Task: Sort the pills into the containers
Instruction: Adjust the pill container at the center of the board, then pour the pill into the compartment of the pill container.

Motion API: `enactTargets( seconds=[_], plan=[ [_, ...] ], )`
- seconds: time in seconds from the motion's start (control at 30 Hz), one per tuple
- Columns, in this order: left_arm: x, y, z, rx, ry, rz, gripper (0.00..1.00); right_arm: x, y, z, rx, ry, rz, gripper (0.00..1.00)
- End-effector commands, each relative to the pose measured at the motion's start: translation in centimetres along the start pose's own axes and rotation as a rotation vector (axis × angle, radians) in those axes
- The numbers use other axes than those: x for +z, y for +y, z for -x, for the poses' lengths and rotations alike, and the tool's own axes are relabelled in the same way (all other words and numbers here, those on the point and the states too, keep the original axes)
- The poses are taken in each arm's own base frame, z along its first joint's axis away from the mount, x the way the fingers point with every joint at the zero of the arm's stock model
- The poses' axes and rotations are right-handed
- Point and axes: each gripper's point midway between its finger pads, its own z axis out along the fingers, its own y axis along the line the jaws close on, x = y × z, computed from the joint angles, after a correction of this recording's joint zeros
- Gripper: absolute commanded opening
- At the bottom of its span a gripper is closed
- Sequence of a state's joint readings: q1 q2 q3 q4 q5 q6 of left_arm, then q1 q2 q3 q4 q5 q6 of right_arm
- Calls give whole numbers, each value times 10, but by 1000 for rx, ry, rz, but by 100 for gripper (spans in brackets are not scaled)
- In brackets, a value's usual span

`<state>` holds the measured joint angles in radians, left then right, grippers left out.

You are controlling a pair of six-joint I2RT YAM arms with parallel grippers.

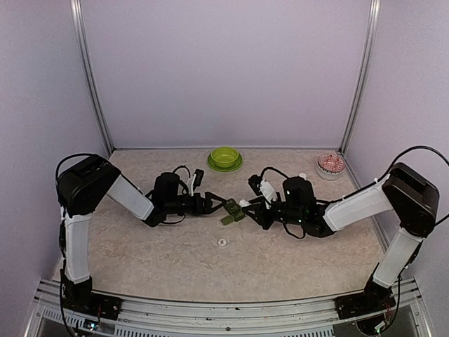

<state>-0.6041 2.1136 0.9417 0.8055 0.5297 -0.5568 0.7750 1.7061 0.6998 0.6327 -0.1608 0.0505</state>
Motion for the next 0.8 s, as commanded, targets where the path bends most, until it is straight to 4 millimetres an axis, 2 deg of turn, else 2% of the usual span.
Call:
enactTargets(
  seconds=[0.0, 0.2, 0.33, 0.57, 0.77],
  plan=[
    [-3, -11, 14, -5, -56, 0, 99, 7, -2, -13, -4, 65, 26, 10],
    [-2, -10, 15, -36, -61, 14, 99, 14, -3, -25, 12, 112, 36, 10],
    [-11, -11, 17, -48, -74, 50, 99, 17, -3, -30, 20, 130, 35, 10],
    [-16, -12, -6, -44, -41, 49, 99, 25, -4, -36, 34, 170, 36, 10],
    [-13, -18, -8, -33, -27, 28, 99, 28, -7, -39, 42, 198, 25, 9]
  ],
)
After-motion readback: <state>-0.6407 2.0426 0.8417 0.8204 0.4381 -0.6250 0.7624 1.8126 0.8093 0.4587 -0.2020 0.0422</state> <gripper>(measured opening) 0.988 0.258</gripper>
